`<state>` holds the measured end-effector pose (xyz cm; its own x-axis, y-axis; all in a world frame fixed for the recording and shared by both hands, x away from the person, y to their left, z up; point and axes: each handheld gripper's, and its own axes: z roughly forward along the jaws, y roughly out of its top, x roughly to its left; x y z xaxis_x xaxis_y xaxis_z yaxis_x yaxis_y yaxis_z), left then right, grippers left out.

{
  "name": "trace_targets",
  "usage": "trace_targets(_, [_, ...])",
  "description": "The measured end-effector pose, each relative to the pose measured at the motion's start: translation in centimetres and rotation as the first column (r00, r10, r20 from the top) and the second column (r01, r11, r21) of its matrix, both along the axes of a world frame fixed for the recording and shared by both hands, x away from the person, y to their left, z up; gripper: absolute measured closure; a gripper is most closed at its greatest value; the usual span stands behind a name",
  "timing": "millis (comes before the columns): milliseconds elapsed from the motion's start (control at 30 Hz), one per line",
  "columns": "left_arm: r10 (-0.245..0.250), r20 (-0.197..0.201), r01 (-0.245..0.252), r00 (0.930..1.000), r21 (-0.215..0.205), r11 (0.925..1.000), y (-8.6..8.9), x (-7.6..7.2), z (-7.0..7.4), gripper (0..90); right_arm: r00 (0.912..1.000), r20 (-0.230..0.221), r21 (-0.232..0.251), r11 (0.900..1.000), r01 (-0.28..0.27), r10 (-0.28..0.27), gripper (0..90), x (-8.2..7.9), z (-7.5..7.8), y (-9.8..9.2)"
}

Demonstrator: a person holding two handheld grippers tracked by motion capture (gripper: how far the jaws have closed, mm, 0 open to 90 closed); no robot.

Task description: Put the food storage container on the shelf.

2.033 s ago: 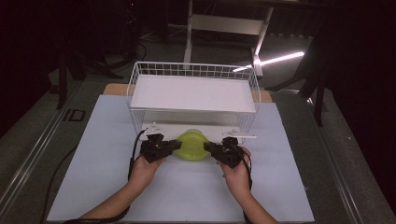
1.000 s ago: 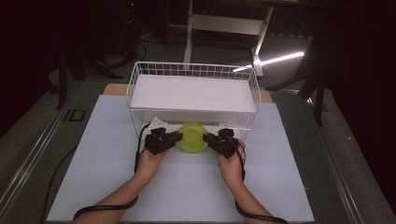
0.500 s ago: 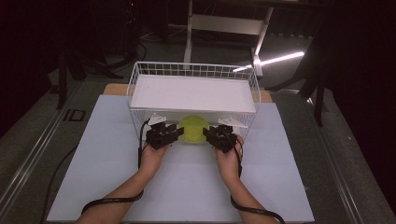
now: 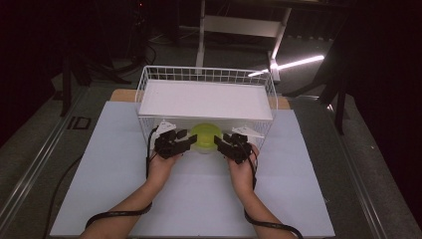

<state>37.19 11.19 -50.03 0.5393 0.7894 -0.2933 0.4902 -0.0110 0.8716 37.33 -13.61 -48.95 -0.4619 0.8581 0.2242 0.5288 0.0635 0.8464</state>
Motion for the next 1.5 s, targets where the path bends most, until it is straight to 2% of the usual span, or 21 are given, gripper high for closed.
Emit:
trace_targets(133, [-0.021,0.008,0.021,0.9997,0.002,0.9998,0.3,-0.7,0.3,47.0,0.9998,0.014,-0.022,1.000,-0.015,0.015,56.2,-0.7,0.3,0.1])
trace_targets(233, [-0.028,-0.004,0.028,0.9996,-0.011,0.9996,0.8,-1.2,0.5,47.0,0.9995,0.018,-0.025,0.999,-0.025,0.025,56.3,-1.2,0.7,0.1])
trace_targets(333, [-0.041,0.002,0.041,0.9991,-0.022,0.9989,1.3,-1.9,0.9,47.0,0.9992,0.019,-0.026,0.999,-0.036,0.036,56.8,-1.6,1.0,0.1])
trace_targets(433, [-0.051,0.013,0.051,0.9986,-0.019,0.9985,1.6,-2.7,1.1,44.0,0.9984,0.026,-0.035,0.998,-0.049,0.050,58.7,-2.3,1.2,0.2])
trace_targets(500, [-0.068,0.010,0.068,0.9976,-0.038,0.9969,1.8,-3.3,1.2,38.2,0.9980,0.023,-0.032,0.998,-0.057,0.058,60.9,-2.8,1.3,0.2])
trace_targets(567, [-0.086,0.002,0.086,0.9963,-0.043,0.9954,1.9,-4.0,1.3,38.8,0.9972,0.023,-0.030,0.997,-0.070,0.070,61.3,-3.4,1.2,0.2])
trace_targets(667, [-0.105,0.036,0.105,0.9938,0.004,0.9944,1.8,-5.2,1.4,40.3,0.9973,0.023,-0.051,0.996,-0.069,0.070,62.8,-4.2,1.0,0.2])
trace_targets(733, [-0.124,0.032,0.123,0.9918,0.015,0.9922,1.8,-5.8,1.4,39.7,0.9977,0.011,-0.050,0.997,-0.067,0.067,64.2,-4.6,0.8,0.2])
trace_targets(800, [-0.126,0.032,0.126,0.9915,0.021,0.9918,1.9,-6.1,1.3,33.5,0.9980,-0.001,-0.058,0.996,-0.063,0.063,67.6,-5.0,0.5,0.1])
trace_targets(867, [-0.162,0.040,0.160,0.9860,0.041,0.9862,2.2,-6.5,1.0,25.6,0.9974,-0.009,-0.066,0.995,-0.072,0.071,71.7,-5.2,0.2,0.1])
trace_targets(900, [-0.145,0.043,0.143,0.9885,0.047,0.9886,2.2,-6.8,0.9,22.3,0.9975,-0.014,-0.076,0.995,-0.071,0.070,73.3,-5.2,0.0,0.1])
trace_targets(967, [-0.150,0.028,0.149,0.9883,0.048,0.9877,2.3,-6.9,0.6,15.0,0.9966,-0.031,-0.085,0.993,-0.078,0.076,80.6,-5.2,-0.4,0.2])
trace_targets(1033, [-0.150,0.028,0.149,0.9883,0.048,0.9877,2.3,-6.9,0.6,12.2,0.9966,-0.037,-0.087,0.993,-0.077,0.074,80.6,-5.2,-0.6,0.3])
trace_targets(1067, [-0.177,0.028,0.175,0.9839,0.048,0.9834,2.4,-7.5,0.2,2.4,0.9958,-0.048,-0.110,0.990,-0.083,0.078,88.1,-5.1,-0.9,0.5])
trace_targets(1100, [-0.177,0.028,0.175,0.9839,0.048,0.9834,2.4,-7.5,0.2,1.1,0.9958,-0.048,-0.110,0.990,-0.083,0.078,88.1,-5.1,-0.9,0.5])
trace_targets(1133, [-0.173,0.053,0.170,0.9835,0.060,0.9836,2.5,-7.9,0.1,1.1,0.9953,-0.050,-0.115,0.989,-0.088,0.083,89.7,-5.0,-1.1,0.7])
trace_targets(1200, [-0.173,0.053,0.170,0.9835,0.060,0.9836,2.5,-7.9,0.1,1.1,0.9949,-0.050,-0.124,0.988,-0.093,0.088,89.7,-4.9,-1.2,0.9])
trace_targets(1300, [-0.160,0.093,0.155,0.9828,0.052,0.9865,2.8,-8.6,0.0,1.1,0.9939,-0.074,-0.115,0.989,-0.090,0.082,89.8,-4.4,-1.5,1.3])
trace_targets(1367, [-0.162,0.104,0.156,0.9812,0.069,0.9854,2.7,-8.7,0.0,1.1,0.9931,-0.083,-0.111,0.990,-0.092,0.083,89.8,-4.0,-1.8,1.6])
trace_targets(1467, [-0.159,0.104,0.152,0.9818,0.070,0.9859,2.7,-8.8,0.0,1.1,0.9914,-0.102,-0.102,0.991,-0.092,0.082,89.8,-3.4,-2.3,2.1])
trace_targets(1500, [-0.158,0.105,0.153,0.9817,0.056,0.9866,2.8,-8.8,-0.1,1.1,0.9913,-0.104,-0.099,0.991,-0.090,0.080,89.8,-3.2,-2.5,2.4])
